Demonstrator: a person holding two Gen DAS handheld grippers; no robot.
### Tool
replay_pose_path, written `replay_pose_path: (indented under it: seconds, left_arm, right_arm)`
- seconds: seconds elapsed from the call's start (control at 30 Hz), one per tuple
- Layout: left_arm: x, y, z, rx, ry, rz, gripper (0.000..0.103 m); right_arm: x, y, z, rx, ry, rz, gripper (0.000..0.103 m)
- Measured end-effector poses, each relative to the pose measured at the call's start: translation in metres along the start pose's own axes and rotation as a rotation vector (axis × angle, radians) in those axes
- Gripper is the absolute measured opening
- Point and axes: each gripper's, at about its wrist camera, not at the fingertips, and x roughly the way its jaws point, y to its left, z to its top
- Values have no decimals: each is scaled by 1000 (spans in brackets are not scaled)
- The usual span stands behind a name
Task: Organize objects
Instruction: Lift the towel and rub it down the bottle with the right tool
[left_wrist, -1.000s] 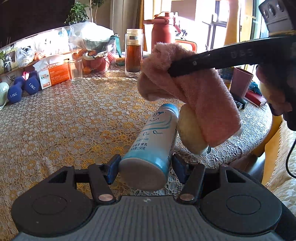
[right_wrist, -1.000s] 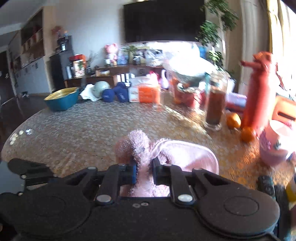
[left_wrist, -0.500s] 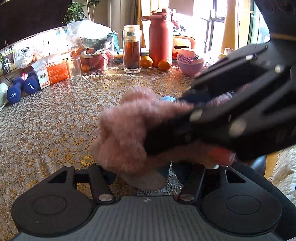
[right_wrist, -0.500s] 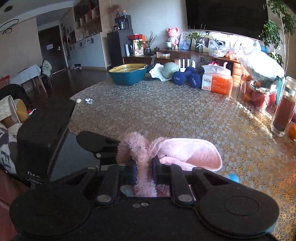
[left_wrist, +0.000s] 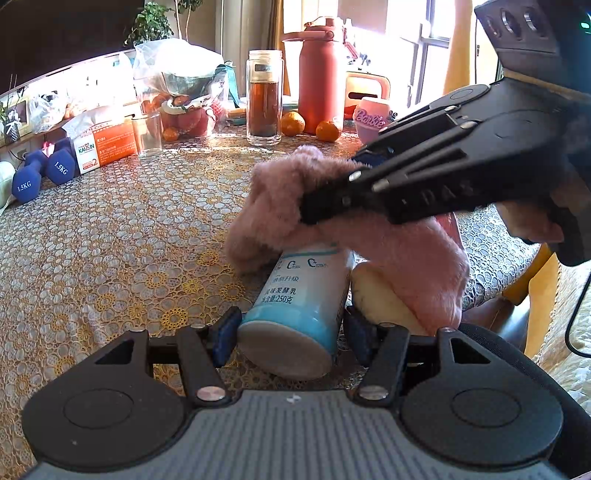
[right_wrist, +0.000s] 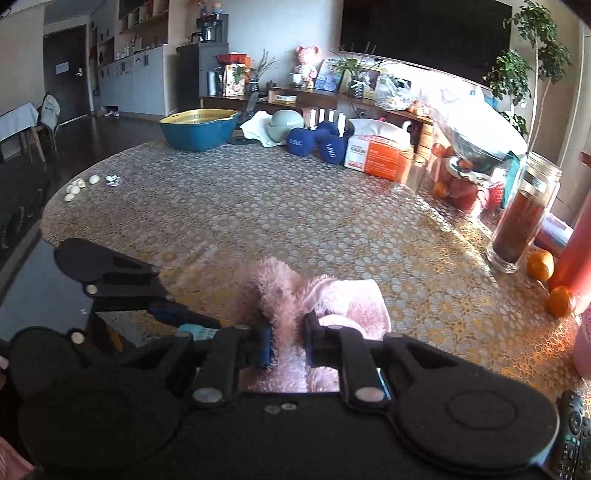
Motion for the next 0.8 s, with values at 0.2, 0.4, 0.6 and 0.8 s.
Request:
replay_pose_path:
  seconds: [0.2, 0.4, 0.6, 0.8]
  left_arm:
    - [0, 0, 0, -5, -1, -3, 60]
    - [-1, 2, 2, -18, -9, -9, 60]
    - [0, 5, 2, -36, -4, -18, 60]
    - [2, 4, 1, -30, 5, -15, 60]
  right_arm:
    - [3, -43, -4, 157, -1, -71, 16]
    - [8, -80, -16, 390, -23, -49, 16]
    - [18, -103, -23, 557, -34, -50, 16]
    - [28, -125, -35, 660, -6, -92, 16]
